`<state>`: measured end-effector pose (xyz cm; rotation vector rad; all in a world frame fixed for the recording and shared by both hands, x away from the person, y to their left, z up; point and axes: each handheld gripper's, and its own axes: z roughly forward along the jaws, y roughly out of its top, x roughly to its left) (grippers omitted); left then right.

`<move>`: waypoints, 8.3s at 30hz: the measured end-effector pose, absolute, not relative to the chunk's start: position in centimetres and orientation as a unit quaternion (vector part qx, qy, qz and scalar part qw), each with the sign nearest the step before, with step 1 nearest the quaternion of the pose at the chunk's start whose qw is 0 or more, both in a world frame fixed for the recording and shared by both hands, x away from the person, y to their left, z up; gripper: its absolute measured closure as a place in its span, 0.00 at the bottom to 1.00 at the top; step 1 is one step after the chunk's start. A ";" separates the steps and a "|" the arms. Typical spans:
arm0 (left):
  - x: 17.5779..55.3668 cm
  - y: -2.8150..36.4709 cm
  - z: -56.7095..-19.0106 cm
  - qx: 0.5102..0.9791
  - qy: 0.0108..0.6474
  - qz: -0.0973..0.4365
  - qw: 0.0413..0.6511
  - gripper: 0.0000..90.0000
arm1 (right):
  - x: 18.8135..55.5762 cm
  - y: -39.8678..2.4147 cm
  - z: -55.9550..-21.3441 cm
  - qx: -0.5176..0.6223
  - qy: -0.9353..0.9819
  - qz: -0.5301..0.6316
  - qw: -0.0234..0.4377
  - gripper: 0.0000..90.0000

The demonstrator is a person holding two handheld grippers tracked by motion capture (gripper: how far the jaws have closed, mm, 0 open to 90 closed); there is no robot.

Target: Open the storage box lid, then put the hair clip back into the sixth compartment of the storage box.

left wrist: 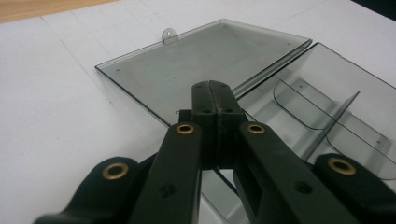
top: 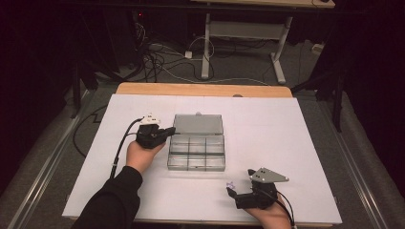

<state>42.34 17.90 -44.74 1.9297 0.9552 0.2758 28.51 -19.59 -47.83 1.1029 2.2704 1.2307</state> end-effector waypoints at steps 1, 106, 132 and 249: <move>42.1 18.2 -44.8 0.786 0.389 0.111 0.468 0.98 | 28.5 -19.6 -47.8 0.387 0.797 0.432 0.166 0.01; 30.2 22.6 -48.4 0.804 0.341 0.153 0.462 0.00 | 27.5 -18.2 -48.2 0.343 0.845 0.373 0.172 0.73; 30.3 22.5 -48.4 0.808 0.339 0.152 0.458 0.00 | 27.9 -17.7 -48.3 0.338 0.850 0.365 0.175 0.79; 30.4 22.4 -48.4 0.815 0.331 0.145 0.454 0.00 | 29.1 -17.1 -44.8 0.324 0.828 0.428 0.162 0.82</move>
